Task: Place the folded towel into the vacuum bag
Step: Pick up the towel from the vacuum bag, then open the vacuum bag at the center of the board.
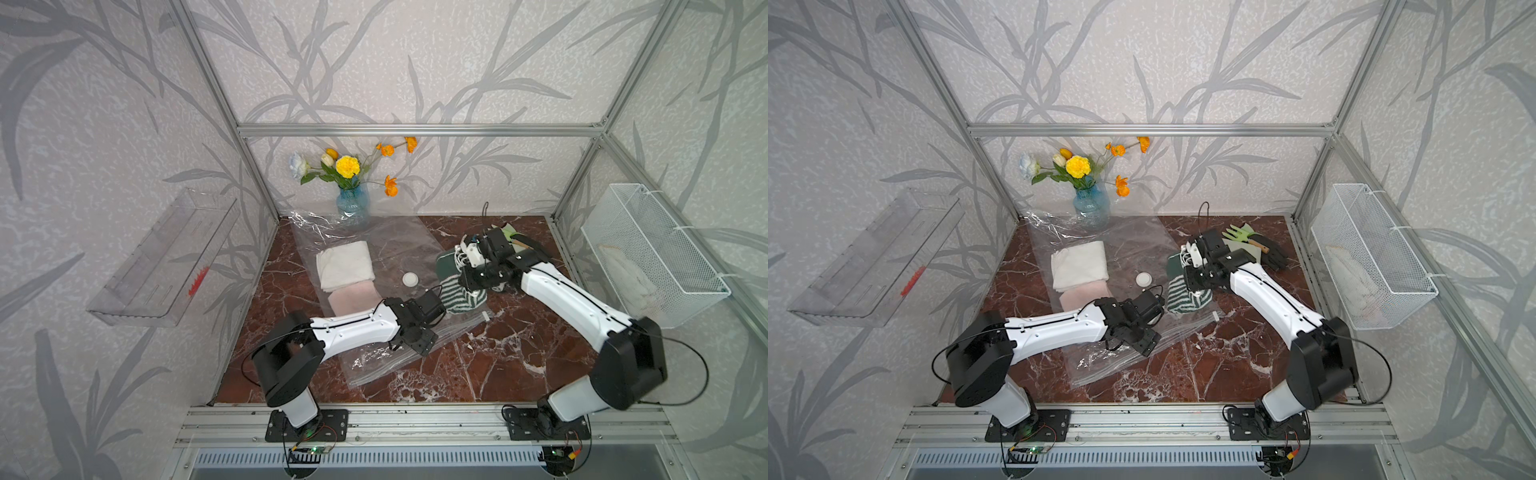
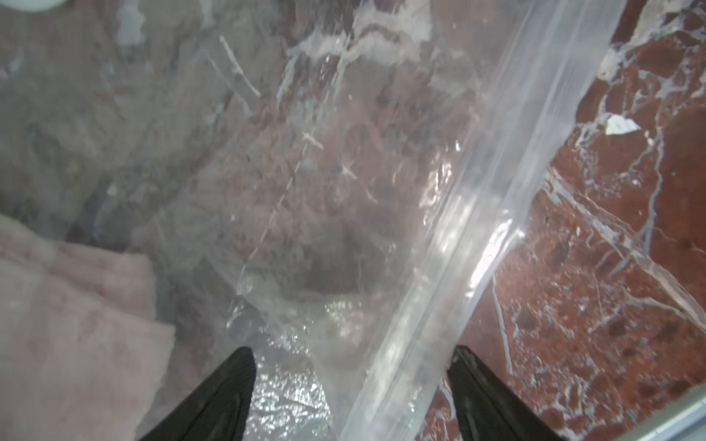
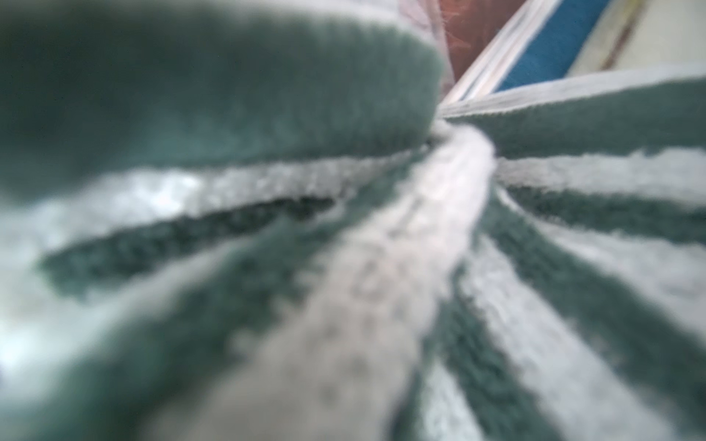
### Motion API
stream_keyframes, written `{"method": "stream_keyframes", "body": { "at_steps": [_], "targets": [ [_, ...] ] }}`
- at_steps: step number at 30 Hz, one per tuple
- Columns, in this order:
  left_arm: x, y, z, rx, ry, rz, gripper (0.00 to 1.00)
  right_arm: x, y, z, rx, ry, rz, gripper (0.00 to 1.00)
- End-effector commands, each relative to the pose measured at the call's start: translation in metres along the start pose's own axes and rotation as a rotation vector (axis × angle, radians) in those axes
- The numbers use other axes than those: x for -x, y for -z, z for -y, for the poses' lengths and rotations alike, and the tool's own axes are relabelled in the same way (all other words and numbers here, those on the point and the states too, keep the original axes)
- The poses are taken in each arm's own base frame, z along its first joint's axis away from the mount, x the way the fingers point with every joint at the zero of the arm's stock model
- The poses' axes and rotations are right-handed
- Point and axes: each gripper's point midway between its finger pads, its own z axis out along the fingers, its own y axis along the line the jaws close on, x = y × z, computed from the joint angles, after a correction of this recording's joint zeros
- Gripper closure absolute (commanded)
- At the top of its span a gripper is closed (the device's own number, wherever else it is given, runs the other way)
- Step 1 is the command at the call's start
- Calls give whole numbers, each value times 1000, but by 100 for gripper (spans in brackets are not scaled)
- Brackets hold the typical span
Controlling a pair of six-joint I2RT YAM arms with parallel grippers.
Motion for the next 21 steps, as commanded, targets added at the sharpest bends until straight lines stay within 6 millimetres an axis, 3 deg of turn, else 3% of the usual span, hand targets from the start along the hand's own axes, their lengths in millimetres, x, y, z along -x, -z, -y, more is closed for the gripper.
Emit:
{"method": "stream_keyframes", "body": {
  "at_steps": [1,5,7,10,13,16,21],
  "targets": [
    [9,-6,-10,106,-102,4,23,-36,13,7,60,-112,-54,100],
    [9,-15,-16,159,-146,-14,34,-69,29,11,84,-157,-58,100],
    [14,-12,-15,152,-155,2,44,-86,35,13,81,-172,-77,100],
    [22,1,-14,143,-145,31,48,-106,42,18,56,-179,-108,100],
    [20,20,1,47,-110,31,30,-116,49,27,5,-173,-114,100],
    [17,23,21,-28,-113,45,17,-117,52,34,-26,-175,-103,100],
    [25,3,22,52,-166,28,13,-121,51,34,-16,-194,-117,100]
  ]
}}
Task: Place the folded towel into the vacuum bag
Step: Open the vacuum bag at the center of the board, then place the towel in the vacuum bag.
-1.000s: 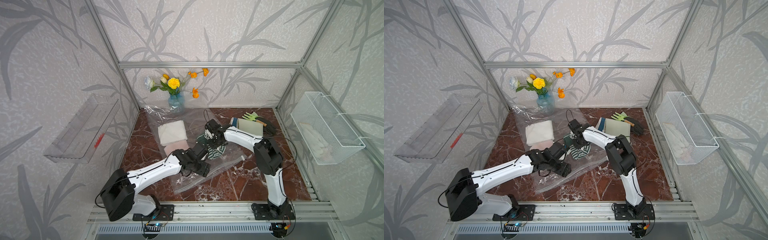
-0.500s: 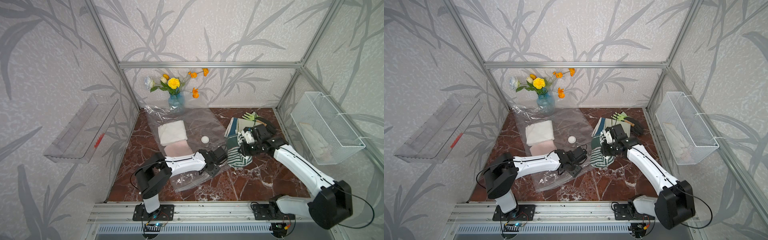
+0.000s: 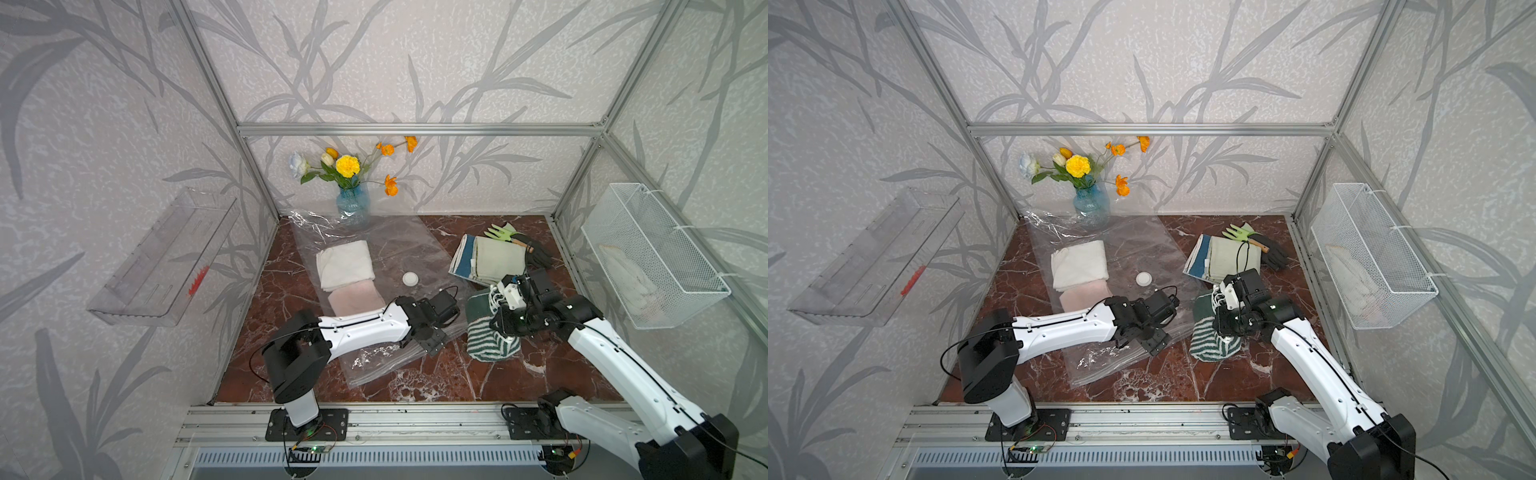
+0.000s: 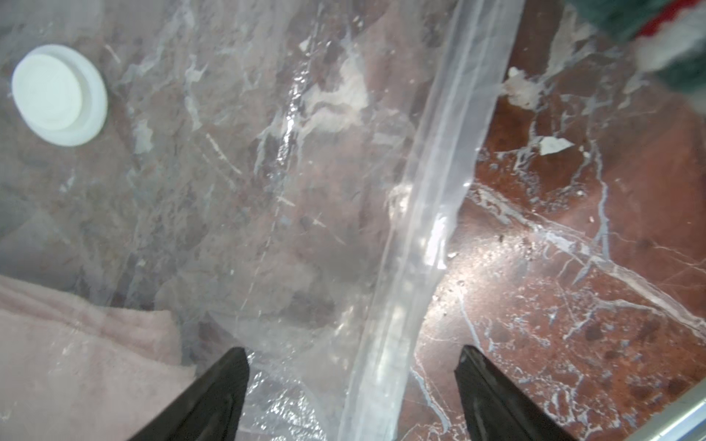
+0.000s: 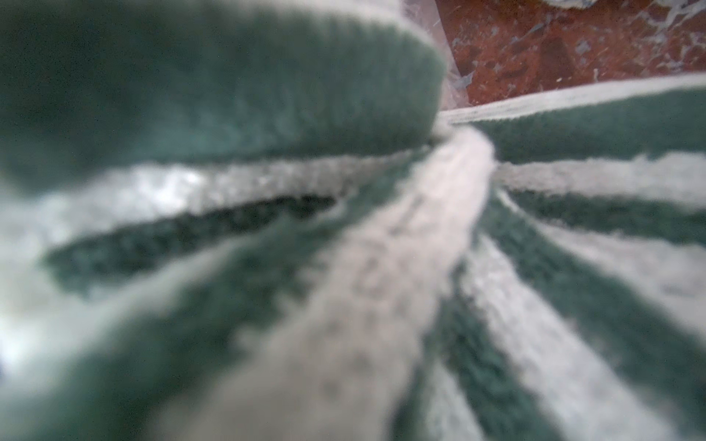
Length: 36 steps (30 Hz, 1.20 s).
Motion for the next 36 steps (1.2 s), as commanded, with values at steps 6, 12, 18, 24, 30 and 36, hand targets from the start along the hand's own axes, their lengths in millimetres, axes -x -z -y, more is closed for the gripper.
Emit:
{"method": "stream_keyframes", "body": {
  "at_steps": [6,12,18,24,30,36],
  "targets": [
    [4,-25,-17,157,-139,-39,26,-15,-3,-1,35,-25,-38,100],
    [18,-5,-49,282,-106,9,77,-38,-18,-29,172,17,-101,100],
    [41,29,-62,170,111,104,100,-58,-38,-95,390,111,-128,100],
    [57,65,-82,135,293,217,100,-48,-71,-122,464,115,-157,100],
    [77,82,-86,95,350,341,100,-28,-87,-158,586,150,-182,100],
    [82,82,-93,96,373,342,100,-38,-97,-209,747,181,-296,100]
  ]
}}
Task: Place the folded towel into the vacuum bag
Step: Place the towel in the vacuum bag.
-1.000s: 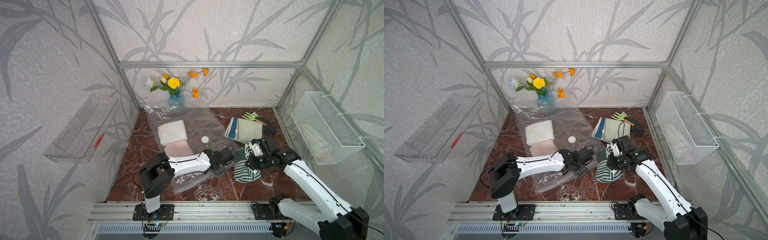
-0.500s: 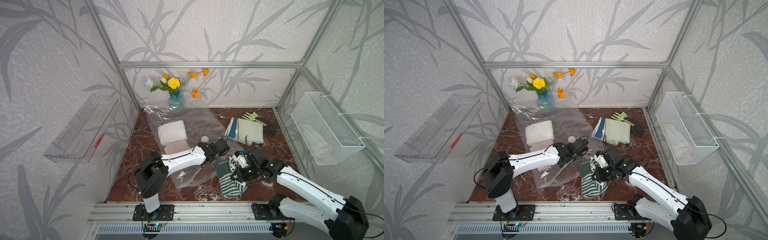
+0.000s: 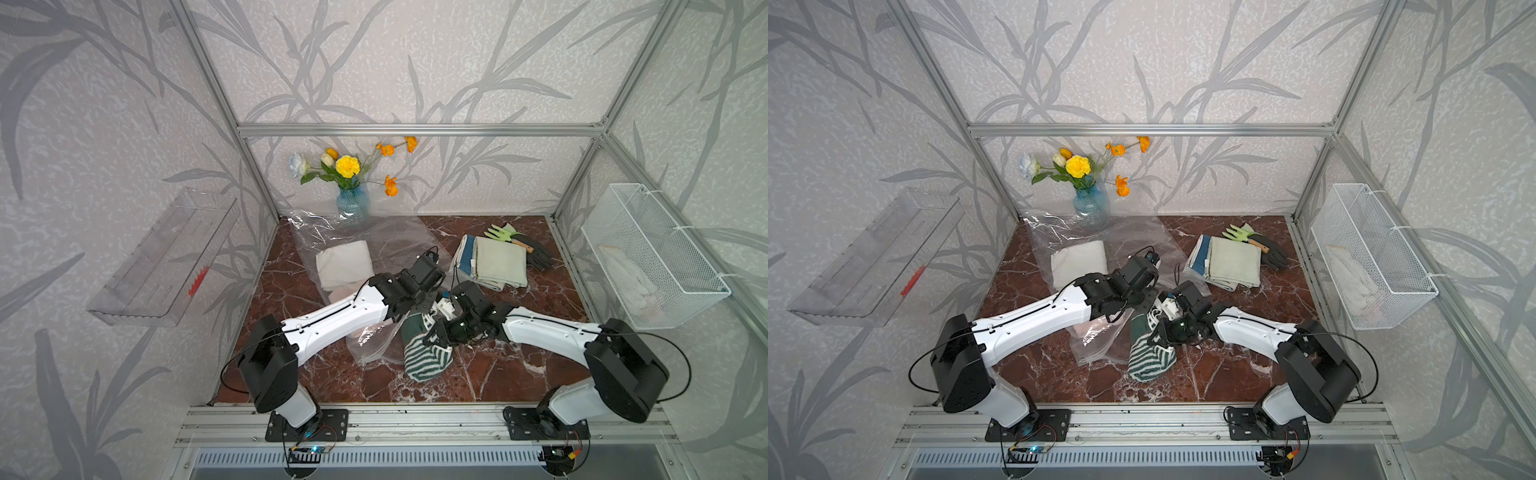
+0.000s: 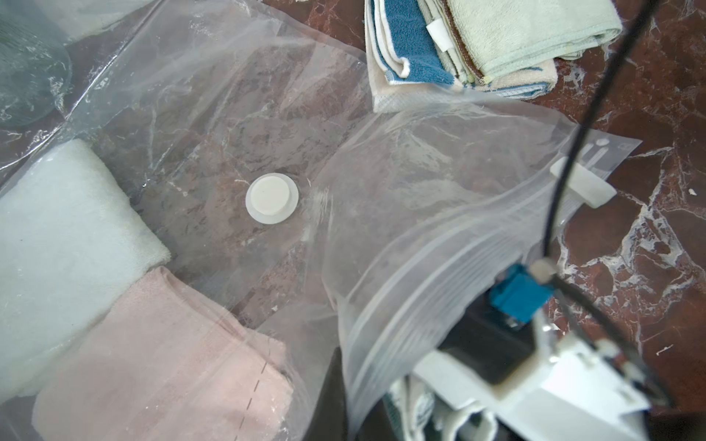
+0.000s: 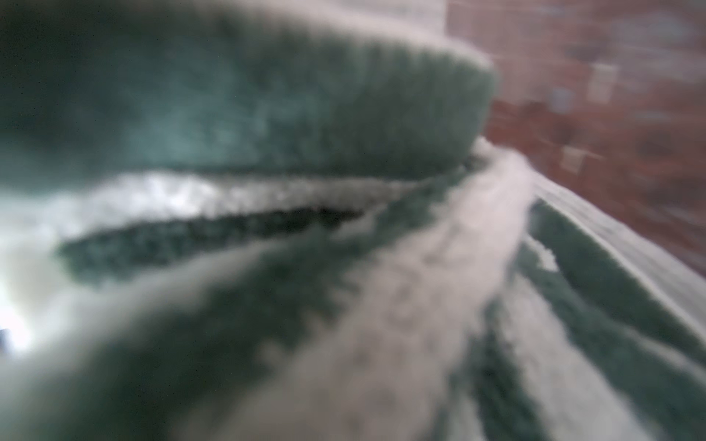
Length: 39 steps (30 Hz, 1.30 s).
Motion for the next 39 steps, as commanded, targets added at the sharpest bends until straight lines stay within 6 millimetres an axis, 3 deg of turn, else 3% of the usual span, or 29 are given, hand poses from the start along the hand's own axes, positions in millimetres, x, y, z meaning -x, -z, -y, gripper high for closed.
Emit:
{"method": "stream_keyframes", "body": {
  "at_steps": [1,3,6,8,9,11,13,19,22,25,29,32,36,39],
  "targets": [
    [18,6,1,-22,48,54,100,7,-16,-52,201,90,-46,100],
    [16,6,1,-26,53,54,100,5,-33,-45,208,68,-86,100],
    [9,7,2,-44,60,46,100,11,-58,-8,136,14,-107,100],
    [5,7,2,-53,63,40,100,19,-64,9,59,9,-97,83],
    [2,6,2,-55,64,34,100,22,-64,16,8,2,-93,69],
    [-3,7,1,-55,65,23,100,23,-57,20,-49,28,-92,43],
    [-8,9,0,-58,68,12,100,22,-44,22,-80,16,-78,28],
    [-22,10,-1,-69,94,-11,100,-7,5,50,-154,-94,-44,14],
    [-28,8,2,-93,106,-18,100,-25,25,62,-187,-145,-23,13],
    [-31,6,4,-105,117,-26,100,-45,30,60,-168,-229,4,13],
    [-28,8,11,-137,126,-29,100,-59,15,44,-159,-266,40,18],
    [-27,10,14,-153,132,-25,100,-52,-4,37,-138,-301,63,24],
    [-30,13,14,-159,131,-22,100,-31,-25,36,-93,-350,109,49],
    [-35,13,15,-167,131,-29,100,-10,-29,21,-73,-314,131,69]
  ]
}}
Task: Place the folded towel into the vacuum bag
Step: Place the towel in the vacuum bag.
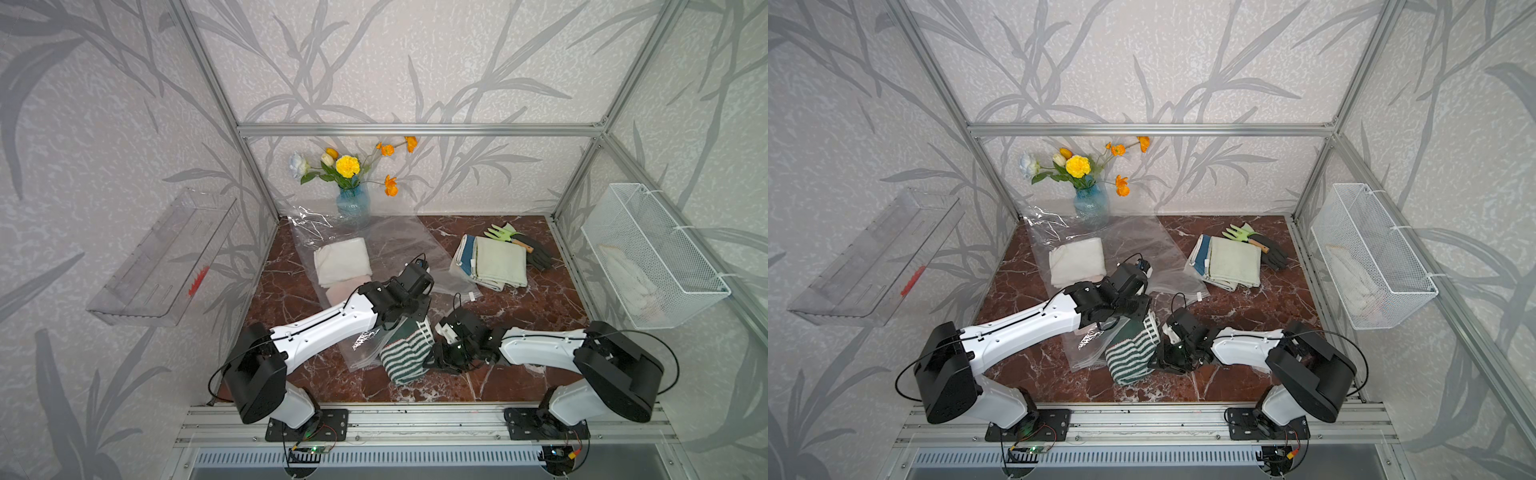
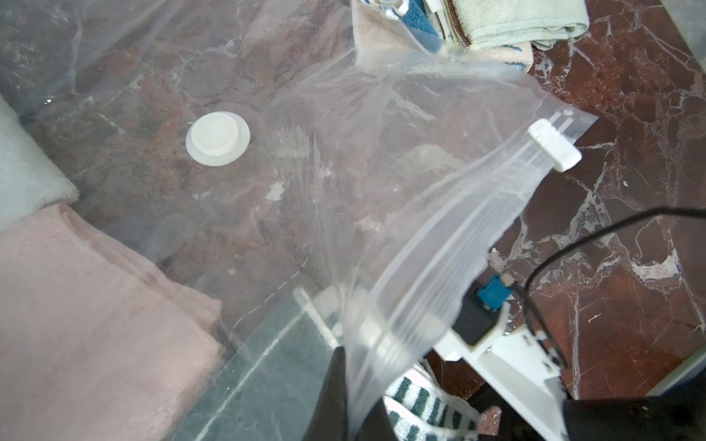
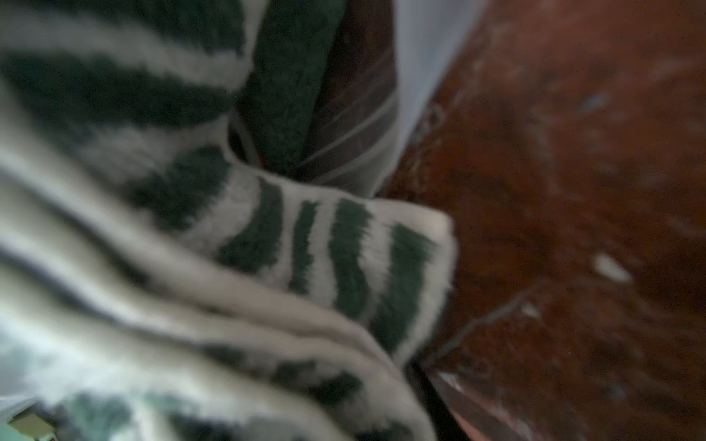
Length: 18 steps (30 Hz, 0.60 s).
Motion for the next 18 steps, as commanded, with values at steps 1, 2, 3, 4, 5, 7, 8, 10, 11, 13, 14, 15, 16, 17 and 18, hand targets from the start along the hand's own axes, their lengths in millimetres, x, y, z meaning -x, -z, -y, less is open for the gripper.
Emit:
{"method": "stream_keyframes", "body": {
  "at_steps": [1,2,3,4,5,7,8,10,11,13,14,15,16,17,18],
  "targets": [
    [-3,10,5,-38,13,11,100,35,4,-51,102,43,102,74],
    [-5,10,6,-43,16,8,100,40,4,-57,102,58,109,77],
    [-7,9,5,-46,20,5,100,45,5,-64,104,73,111,80],
    [-8,8,5,-46,21,5,100,51,5,-69,108,79,111,82],
    [-10,8,4,-44,21,3,100,55,4,-71,109,82,113,83],
    [-11,7,2,-34,21,5,100,62,1,-77,114,105,105,87],
    [-11,6,1,-30,23,8,100,63,-2,-79,117,113,89,89],
    [-9,5,-1,-20,21,14,100,64,-6,-83,131,126,73,93],
    [-9,5,-2,-16,21,16,100,62,-6,-87,150,132,61,94],
    [-8,4,-1,-15,20,16,100,62,-7,-85,164,117,67,96],
    [-7,3,-1,-18,21,16,100,62,-8,-88,186,110,77,97],
    [-7,3,1,-26,21,15,100,63,-14,-87,196,98,76,97],
    [-6,4,4,-37,22,13,100,67,-19,-87,210,73,87,98],
    [-6,4,5,-46,21,10,100,73,-22,-90,241,64,112,99],
    [-6,4,6,-50,22,7,100,77,-26,-94,265,59,127,99]
  ]
}}
